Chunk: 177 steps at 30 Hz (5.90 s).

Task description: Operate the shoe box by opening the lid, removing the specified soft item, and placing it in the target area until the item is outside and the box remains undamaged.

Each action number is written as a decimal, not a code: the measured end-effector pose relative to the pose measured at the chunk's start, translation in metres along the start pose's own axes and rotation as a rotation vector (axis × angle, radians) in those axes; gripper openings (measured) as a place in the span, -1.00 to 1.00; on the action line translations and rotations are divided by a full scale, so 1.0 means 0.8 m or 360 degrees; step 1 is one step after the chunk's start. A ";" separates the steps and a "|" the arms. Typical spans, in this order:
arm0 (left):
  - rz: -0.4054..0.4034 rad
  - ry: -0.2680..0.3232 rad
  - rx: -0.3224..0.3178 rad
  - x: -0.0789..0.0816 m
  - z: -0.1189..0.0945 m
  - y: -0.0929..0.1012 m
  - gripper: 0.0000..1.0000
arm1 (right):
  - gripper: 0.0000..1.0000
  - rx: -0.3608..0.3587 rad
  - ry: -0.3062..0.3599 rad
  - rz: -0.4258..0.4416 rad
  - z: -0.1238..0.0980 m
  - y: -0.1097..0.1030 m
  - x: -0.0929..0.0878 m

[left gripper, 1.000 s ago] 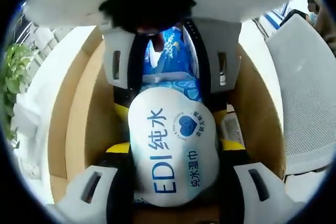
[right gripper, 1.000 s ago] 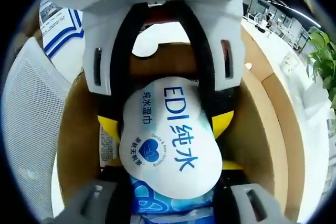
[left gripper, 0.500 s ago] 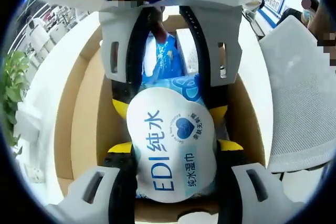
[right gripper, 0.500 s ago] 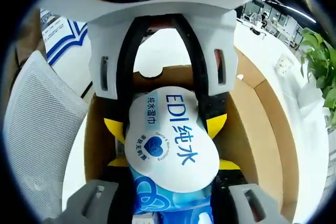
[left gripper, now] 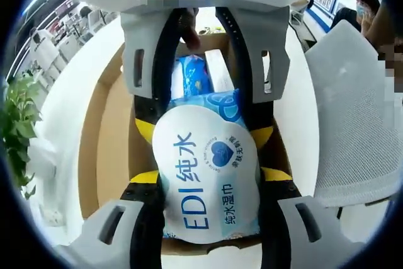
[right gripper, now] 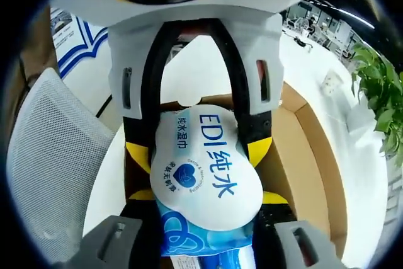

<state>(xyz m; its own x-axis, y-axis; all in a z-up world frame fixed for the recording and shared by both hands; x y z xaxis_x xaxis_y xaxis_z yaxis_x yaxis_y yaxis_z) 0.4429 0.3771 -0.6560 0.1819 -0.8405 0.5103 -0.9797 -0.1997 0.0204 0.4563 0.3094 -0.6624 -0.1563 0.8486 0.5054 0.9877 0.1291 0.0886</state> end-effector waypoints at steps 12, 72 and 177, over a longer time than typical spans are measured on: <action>0.0069 0.0010 0.0015 0.025 -0.009 0.006 0.18 | 0.07 -0.0070 -0.0007 0.0017 -0.028 -0.004 -0.004; 0.0528 0.0014 -0.0190 0.215 0.073 0.070 0.17 | 0.07 -0.0353 -0.0054 0.0402 -0.163 -0.073 -0.166; 0.0687 -0.0010 -0.0282 0.342 0.229 0.014 0.17 | 0.06 -0.0414 -0.0089 0.0558 -0.192 -0.020 -0.360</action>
<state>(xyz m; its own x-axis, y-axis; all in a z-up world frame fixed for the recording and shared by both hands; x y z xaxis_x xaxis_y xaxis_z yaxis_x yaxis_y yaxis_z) 0.4976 0.0527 -0.6733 -0.2453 -0.8310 0.4992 -0.9652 0.2575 -0.0457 0.4844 -0.0158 -0.6775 0.1954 0.8455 0.4969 0.9444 -0.2988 0.1369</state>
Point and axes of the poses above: the point that each gripper's makers call its tool centre point, and the gripper's own axes: z roughly forward along the fingers, y roughly to its right, x roughly out of its top, the point moved 7 cm from there along -z, roughly backward along the fingers, and after that the axes turned 4 degrees about -x, right-handed, at the moved point
